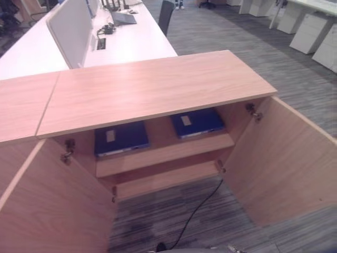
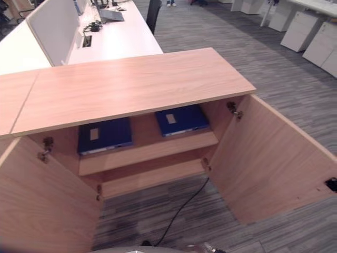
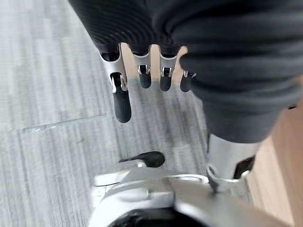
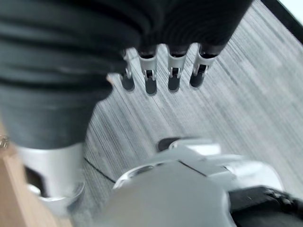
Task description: Put the empty folder in the office cabinet
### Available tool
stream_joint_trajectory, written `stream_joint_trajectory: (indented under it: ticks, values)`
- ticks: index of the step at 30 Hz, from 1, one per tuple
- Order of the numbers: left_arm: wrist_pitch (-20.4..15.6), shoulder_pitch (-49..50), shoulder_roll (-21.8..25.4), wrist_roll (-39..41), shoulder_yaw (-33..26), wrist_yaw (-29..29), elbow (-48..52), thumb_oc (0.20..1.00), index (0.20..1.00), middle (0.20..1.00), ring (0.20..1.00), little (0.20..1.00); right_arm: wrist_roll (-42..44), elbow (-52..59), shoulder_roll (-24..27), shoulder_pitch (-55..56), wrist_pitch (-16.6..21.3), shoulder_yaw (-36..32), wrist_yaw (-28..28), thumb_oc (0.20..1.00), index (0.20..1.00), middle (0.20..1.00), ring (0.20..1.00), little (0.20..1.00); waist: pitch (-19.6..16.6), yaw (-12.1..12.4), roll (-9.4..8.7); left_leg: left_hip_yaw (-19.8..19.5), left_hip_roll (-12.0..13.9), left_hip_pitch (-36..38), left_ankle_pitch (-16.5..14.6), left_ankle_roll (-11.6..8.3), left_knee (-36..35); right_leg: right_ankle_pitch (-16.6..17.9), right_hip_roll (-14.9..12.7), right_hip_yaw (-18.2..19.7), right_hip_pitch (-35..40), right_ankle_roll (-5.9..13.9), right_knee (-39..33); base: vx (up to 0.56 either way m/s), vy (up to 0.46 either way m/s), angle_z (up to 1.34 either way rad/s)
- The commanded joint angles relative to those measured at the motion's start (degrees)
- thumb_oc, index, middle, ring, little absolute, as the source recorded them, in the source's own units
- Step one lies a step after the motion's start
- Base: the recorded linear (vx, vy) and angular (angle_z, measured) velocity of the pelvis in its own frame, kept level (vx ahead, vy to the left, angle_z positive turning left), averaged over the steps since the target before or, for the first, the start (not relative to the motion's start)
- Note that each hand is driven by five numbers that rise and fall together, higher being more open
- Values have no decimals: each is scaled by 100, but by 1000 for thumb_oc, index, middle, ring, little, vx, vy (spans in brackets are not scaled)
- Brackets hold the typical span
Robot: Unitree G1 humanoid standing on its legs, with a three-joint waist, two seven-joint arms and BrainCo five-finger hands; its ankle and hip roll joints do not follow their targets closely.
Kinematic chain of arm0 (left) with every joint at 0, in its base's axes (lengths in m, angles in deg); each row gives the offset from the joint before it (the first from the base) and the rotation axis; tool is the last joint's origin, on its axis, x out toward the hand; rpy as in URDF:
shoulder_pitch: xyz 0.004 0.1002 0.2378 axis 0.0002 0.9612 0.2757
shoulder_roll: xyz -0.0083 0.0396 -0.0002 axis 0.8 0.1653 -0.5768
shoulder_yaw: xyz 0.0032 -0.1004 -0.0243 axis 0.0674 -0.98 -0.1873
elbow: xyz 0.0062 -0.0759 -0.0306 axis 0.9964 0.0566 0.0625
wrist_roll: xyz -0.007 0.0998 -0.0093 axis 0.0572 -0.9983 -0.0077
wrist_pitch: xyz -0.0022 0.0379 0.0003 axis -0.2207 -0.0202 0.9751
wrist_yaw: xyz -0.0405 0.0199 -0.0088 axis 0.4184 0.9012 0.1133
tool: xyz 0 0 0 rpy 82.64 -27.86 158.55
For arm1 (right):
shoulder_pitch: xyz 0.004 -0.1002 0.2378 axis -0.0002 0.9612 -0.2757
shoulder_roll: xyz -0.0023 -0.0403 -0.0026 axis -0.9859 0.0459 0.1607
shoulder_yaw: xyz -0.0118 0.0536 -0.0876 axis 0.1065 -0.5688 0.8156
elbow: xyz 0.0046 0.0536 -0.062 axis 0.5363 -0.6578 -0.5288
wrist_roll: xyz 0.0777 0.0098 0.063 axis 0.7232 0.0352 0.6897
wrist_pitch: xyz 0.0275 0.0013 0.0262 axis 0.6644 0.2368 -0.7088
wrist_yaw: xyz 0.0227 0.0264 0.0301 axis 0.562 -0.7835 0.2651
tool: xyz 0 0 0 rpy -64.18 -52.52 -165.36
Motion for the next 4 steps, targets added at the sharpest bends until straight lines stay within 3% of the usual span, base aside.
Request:
stream_joint_trajectory:
  ticks: [1,4]
  values:
    - [-152,-451,-98,-337,285,-62,-79,1000,1000,1000,1000,1000,-353,-186,-29,-274,63,58,-44,1000,1000,1000,1000,1000,-21,-44,5,-377,-161,-193,-389,14,16,150,248,131,-336,102,-35,-10,-49,-14]
    - [-180,-567,-174,-340,450,-56,124,1000,1000,1000,1000,1000,-576,-100,-68,-238,58,295,-28,1000,1000,1000,1000,1000,-108,-76,-11,-364,-119,-160,-390,-34,16,117,294,141,-227,73,-122,30,-44,-4]
